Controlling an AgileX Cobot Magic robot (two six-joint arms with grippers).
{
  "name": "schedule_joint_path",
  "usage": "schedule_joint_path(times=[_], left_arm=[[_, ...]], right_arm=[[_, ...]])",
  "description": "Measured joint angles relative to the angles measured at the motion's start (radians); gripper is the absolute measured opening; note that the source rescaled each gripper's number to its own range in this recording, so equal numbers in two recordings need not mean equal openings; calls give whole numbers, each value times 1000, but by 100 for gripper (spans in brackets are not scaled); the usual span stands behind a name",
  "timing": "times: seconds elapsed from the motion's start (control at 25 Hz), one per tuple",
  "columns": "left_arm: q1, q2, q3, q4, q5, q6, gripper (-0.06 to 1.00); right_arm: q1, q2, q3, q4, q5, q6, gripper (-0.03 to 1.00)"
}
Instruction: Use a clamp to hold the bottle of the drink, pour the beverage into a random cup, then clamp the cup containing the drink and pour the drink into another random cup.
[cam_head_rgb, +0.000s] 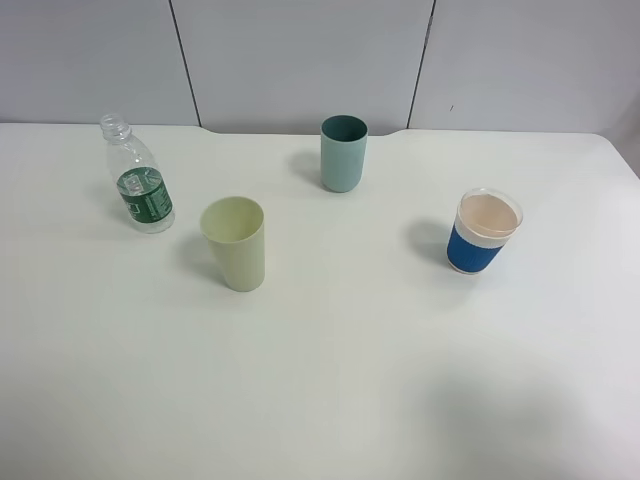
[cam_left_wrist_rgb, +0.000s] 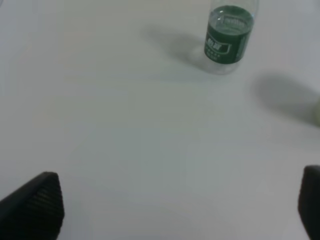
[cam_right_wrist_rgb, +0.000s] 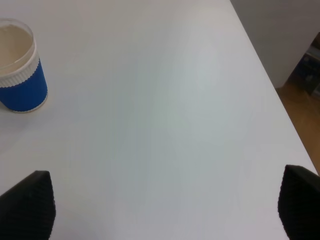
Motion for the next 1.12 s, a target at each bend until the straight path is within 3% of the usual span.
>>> schedule_joint_path(times=[0.64, 0.84, 1.12], left_arm=[[0, 0, 0, 0, 0, 0, 87], [0, 0, 0, 0, 0, 0, 87], [0, 0, 0, 0, 0, 0, 87]], right_arm=[[0, 0, 0, 0, -3, 0, 90], [0, 0, 13, 49, -84, 18, 90], [48, 0, 30, 64, -88, 18, 90]])
